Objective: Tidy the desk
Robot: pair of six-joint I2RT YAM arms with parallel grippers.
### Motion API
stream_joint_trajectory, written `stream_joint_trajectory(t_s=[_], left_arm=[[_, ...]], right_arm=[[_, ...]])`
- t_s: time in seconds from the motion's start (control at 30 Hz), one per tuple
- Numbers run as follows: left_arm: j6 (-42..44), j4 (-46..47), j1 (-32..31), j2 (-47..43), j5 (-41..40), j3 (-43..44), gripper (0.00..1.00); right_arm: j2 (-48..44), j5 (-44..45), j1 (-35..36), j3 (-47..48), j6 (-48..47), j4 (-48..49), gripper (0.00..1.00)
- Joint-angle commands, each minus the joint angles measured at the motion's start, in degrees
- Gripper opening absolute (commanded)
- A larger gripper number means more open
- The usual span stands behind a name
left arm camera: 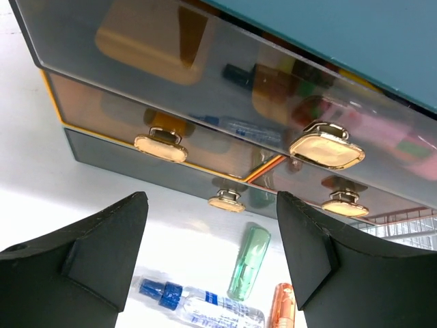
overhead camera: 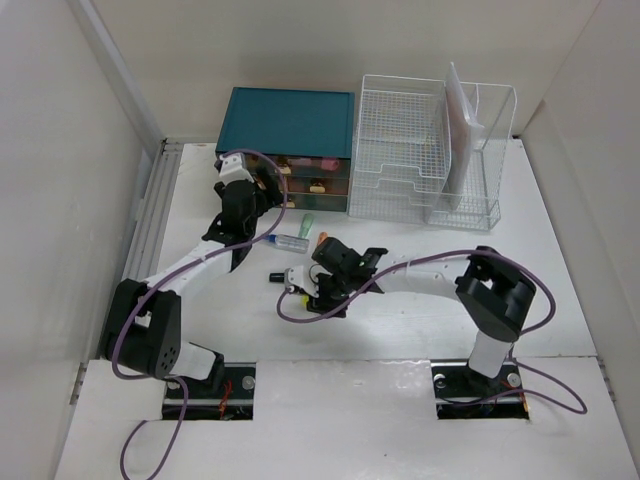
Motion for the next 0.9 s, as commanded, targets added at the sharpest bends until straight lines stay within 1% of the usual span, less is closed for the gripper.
stream_joint_trajectory(t_s=[0.0,0.43,0.53,0.57,0.67,0.7,0.77,0.8,0.87], left_arm=[[-0.53,3.62,0.17,-1.52,-0.56,-0.76,0.73],[-0.53,4.86,1.22,-1.52,-0.03,-2.60,0.73],[-0.53,5.38,2.27,-1.52,0.49,-2.60,0.75],[-0.53,5.38,2.28,-1.52,0.49,-2.60,0.75],[-1.23,5.90,3.51,-0.82,2.25,-2.08,0.75],[-1.76,5.91,4.20,-0.30,2.25,-2.08,0.75],[-1.76,5.91,4.73,0.24,3.74,-1.55,0.76],[-1.76,5.91,4.74,0.24,3.75,-0.94,0.76],[-1.76,5.91,5.43,0.85,4.36,-0.93,0.76]], right_arm=[[1.22,0.35,0.23,2.62,2.31,1.50,0.56],[5.01,1.40,0.23,4.92,4.60,0.97,0.56],[6.32,1.40,0.23,5.44,5.12,-0.25,0.42],[6.33,0.71,0.23,5.44,5.12,-0.26,0.34],[6.33,0.09,0.23,5.97,5.12,-0.96,0.20],[6.33,0.09,0.23,5.97,5.12,-0.96,0.12],[5.01,0.09,0.23,5.97,4.60,-1.57,0.06],[4.40,0.09,0.23,5.97,4.60,-1.58,0.02],[1.95,0.69,0.23,5.97,4.07,-1.58,0.00]])
